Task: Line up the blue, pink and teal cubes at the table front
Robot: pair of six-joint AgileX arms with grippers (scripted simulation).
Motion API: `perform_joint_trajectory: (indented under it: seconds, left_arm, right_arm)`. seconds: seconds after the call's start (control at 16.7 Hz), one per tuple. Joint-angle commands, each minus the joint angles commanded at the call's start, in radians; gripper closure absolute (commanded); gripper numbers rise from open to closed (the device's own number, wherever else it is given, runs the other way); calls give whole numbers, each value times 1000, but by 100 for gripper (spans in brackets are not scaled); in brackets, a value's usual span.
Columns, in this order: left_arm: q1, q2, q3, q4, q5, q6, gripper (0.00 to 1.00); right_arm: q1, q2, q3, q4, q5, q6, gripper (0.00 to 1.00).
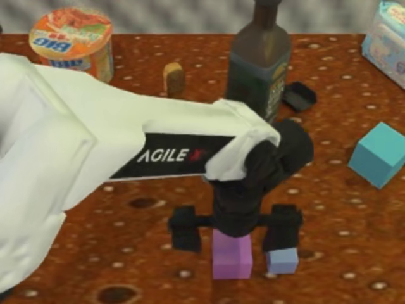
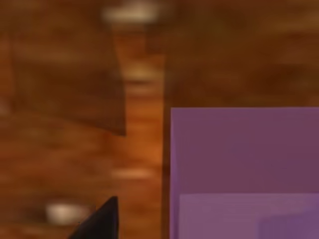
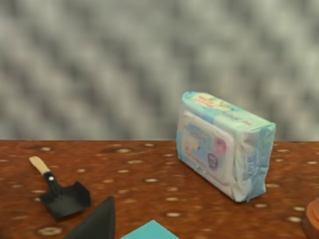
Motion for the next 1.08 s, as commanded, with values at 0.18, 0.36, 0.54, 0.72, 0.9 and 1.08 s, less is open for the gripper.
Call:
perform_joint_trajectory:
  seconds: [0.18, 0.36, 0.54, 0.72, 0.9, 1.08]
  left_arm:
    - [7, -41, 60, -109, 0, -2, 0]
    - [16, -78, 109, -193, -4, -4, 0]
    - [17, -84, 115, -200, -4, -4, 0]
    - [18, -90, 104, -191, -4, -2, 0]
    - [67, -181, 28, -138, -6, 25, 0]
    - [155, -354, -115, -44, -8, 84, 0]
  right_arm:
    - [0, 0, 0, 0, 0, 0, 0]
    - [0, 0, 0, 0, 0, 0, 0]
    - [0, 0, 0, 0, 0, 0, 0]
    - [1, 10, 10, -6, -1, -4, 0]
    - [10, 98, 96, -56, -5, -35, 0]
    - [21, 278, 256, -158, -8, -93, 0]
